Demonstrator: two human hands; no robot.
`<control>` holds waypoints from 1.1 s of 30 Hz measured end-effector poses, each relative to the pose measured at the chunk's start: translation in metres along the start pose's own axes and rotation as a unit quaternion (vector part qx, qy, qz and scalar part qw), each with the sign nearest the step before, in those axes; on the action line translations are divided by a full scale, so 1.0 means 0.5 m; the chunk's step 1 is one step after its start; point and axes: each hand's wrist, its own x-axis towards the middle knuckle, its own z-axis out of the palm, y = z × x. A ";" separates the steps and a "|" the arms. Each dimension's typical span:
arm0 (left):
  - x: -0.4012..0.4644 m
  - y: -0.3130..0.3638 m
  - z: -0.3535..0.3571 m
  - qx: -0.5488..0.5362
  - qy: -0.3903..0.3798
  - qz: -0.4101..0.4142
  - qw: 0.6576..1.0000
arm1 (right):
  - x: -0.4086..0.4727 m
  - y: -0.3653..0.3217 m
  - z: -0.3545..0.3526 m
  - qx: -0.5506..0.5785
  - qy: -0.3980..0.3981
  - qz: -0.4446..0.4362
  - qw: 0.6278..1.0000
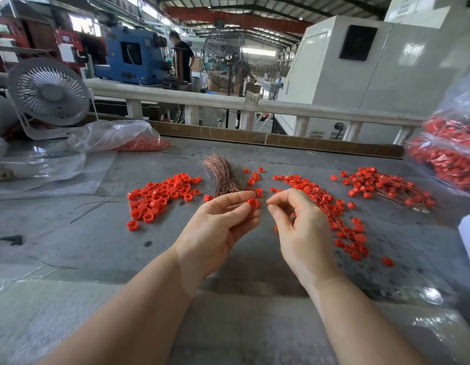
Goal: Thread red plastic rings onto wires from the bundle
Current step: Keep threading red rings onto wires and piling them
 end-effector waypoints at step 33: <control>-0.003 0.009 -0.005 0.015 0.014 -0.009 1.000 | 0.002 -0.009 0.004 -0.008 -0.035 -0.016 0.999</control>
